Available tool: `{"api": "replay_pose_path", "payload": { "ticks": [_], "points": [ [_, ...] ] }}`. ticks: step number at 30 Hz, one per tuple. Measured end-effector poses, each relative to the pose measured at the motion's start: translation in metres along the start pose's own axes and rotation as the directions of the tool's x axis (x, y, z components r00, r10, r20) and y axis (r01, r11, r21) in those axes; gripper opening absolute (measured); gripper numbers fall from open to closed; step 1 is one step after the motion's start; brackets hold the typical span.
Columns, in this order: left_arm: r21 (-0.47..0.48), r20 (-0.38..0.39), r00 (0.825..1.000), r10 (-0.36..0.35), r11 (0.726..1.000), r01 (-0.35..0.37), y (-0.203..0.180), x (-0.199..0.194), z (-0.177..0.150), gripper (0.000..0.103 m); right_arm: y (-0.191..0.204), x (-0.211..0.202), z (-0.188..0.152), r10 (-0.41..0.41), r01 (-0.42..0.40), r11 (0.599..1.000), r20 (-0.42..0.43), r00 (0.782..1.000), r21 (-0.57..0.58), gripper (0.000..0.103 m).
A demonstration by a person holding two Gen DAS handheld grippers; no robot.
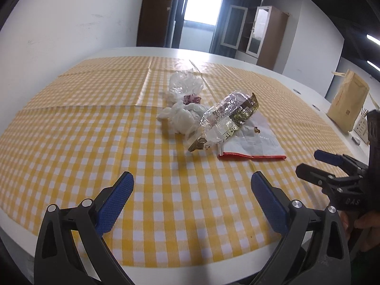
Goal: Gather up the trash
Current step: 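Grasp the gold-printed snack wrapper with the left tool while the right tool grasps the red-edged white bag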
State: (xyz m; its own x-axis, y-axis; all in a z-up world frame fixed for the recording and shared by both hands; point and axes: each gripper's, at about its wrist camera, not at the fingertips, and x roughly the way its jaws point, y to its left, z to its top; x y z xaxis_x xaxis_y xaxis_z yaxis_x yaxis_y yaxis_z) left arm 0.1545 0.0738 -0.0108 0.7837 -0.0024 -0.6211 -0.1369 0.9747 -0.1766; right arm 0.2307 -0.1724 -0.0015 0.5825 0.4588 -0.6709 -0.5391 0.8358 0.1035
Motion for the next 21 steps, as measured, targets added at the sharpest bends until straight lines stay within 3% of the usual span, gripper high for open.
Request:
{"api": "replay_pose_path", "payload": {
  "ticks": [11, 17, 21],
  "points": [
    [-0.063, -0.083, 0.994, -0.078, 0.995, 0.073, 0.014, 0.042, 0.029, 0.094, -0.014, 0.055, 0.033, 0.007, -0.003, 1.000, -0.118, 0.993, 0.030, 0.089],
    [-0.027, -0.113, 0.991, -0.072, 0.997, 0.069, 0.006, 0.061, 0.041, 0.091, -0.020, 0.077, 0.043, 0.015, -0.007, 0.999, -0.162, 0.987, 0.049, 0.075],
    [-0.023, -0.131, 0.988, -0.080, 0.997, 0.077, 0.005, 0.072, 0.042, 0.082, -0.014, 0.087, 0.045, 0.005, -0.001, 1.000, -0.172, 0.985, 0.021, 0.066]
  ]
}}
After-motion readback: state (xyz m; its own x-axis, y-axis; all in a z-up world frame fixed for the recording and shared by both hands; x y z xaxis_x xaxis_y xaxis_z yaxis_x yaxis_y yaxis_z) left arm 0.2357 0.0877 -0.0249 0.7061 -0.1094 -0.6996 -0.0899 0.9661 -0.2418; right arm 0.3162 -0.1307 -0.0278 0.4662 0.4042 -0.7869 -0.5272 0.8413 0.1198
